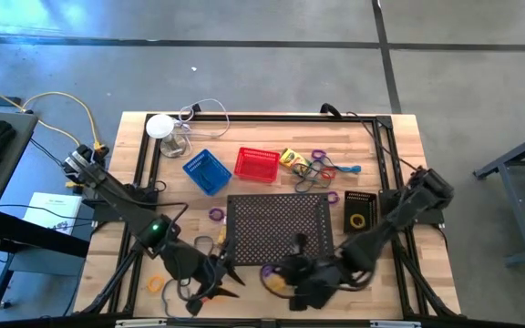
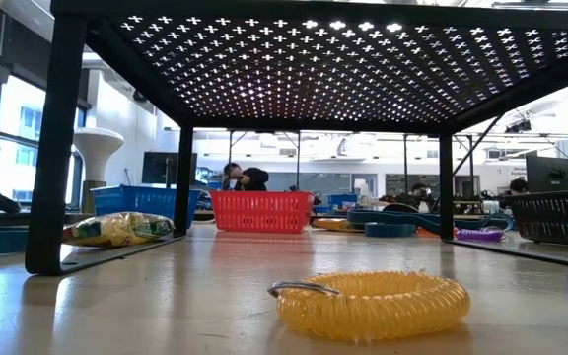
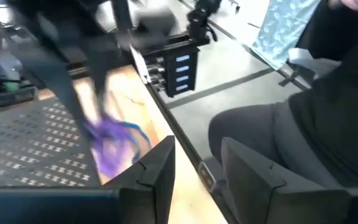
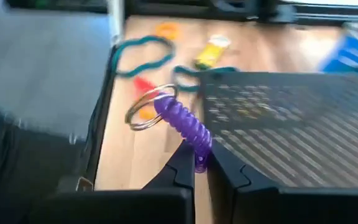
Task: Pick & Place Office Desk Supplies
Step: Put the purple spring keychain into the black bin
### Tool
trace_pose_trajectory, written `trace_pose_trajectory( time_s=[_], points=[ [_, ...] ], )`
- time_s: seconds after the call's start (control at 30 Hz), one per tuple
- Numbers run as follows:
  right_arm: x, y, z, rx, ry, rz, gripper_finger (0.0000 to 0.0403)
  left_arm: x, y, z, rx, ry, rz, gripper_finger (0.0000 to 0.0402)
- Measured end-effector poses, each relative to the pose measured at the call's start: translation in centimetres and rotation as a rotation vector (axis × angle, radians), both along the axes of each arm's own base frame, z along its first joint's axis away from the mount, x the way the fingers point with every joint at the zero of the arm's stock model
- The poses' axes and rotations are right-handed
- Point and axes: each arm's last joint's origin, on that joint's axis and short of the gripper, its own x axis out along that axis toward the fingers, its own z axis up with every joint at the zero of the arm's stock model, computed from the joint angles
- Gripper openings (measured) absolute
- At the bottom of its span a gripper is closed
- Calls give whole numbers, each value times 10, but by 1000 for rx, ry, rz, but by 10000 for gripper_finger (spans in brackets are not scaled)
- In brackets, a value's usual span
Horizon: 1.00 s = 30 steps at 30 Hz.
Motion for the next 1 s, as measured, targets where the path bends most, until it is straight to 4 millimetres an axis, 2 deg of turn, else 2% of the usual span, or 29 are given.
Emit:
trace_pose_trajectory(
  time_s=[0.27,0.5,0.67,0.8,0.9,1.0],
  points=[
    [-73,6,15,59,26,-302,8,-10,-6,-10,37,103,-16,129],
    [-130,-8,5,146,237,-710,8,-18,-8,-18,102,175,-36,129],
    [-139,-15,-13,215,368,-840,8,-30,-16,-22,83,262,-92,129],
    [-149,-31,-44,178,564,-972,8,-42,-26,-24,67,301,-168,129],
    [-160,-51,-63,152,661,-1107,8,-48,-32,-24,70,304,-195,129],
    [-170,-72,-75,141,669,-1210,8,-53,-36,-24,72,304,-211,129]
  ],
)
